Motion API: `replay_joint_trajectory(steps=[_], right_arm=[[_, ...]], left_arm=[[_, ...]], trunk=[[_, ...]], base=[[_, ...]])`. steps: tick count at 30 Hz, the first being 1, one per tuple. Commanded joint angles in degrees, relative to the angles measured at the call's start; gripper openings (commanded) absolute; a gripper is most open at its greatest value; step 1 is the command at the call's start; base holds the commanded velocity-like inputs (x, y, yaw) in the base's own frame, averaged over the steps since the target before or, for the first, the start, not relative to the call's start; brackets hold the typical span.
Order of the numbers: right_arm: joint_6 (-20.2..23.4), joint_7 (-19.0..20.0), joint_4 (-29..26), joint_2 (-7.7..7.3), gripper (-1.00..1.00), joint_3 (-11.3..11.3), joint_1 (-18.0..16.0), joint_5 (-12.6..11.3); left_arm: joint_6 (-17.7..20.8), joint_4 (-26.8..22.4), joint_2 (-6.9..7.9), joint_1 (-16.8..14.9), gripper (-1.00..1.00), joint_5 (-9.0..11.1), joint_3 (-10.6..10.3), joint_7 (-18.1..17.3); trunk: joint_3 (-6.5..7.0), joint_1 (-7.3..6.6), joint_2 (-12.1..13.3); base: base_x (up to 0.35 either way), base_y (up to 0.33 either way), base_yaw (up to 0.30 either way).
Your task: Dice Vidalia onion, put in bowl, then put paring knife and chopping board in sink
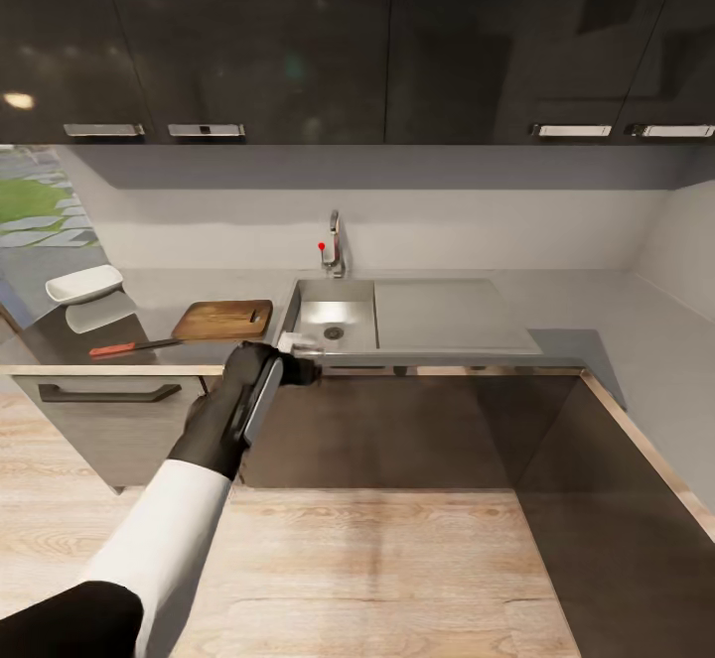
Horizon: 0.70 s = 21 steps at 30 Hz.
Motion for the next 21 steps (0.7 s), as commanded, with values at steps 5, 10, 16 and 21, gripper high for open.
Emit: replay_joint_trajectory(steps=[5,10,16,21], right_arm=[[-0.06,0.03,-0.07,0.01,1.0,-0.04,0.02,0.11],[-0.01,0.03,0.51,0.01,1.0,-0.04,0.02,0.17],[-0.01,0.03,0.77,0.01,1.0,-0.04,0.02,0.16],[0.03,0.03,0.8,0.01,1.0,-0.04,0.02,0.15]], left_arm=[[0.25,7.7,-0.35,-7.57,1.0,0.18,-0.06,0.28],[0.19,18.83,-0.42,-17.69,1.0,1.07,-0.06,0.15],[0.07,26.05,-0.39,-23.02,1.0,2.7,0.02,0.16],[-0.2,32.35,-0.46,-25.94,1.0,2.95,0.03,0.2]], trunk=[[-0.12,0.03,-0.12],[-0.12,0.03,-0.12],[-0.12,0.03,-0.12],[-0.12,0.03,-0.12]], base=[[0.0,0.0,0.0],[0.0,0.0,0.0],[0.0,0.0,0.0],[0.0,0.0,0.0]])
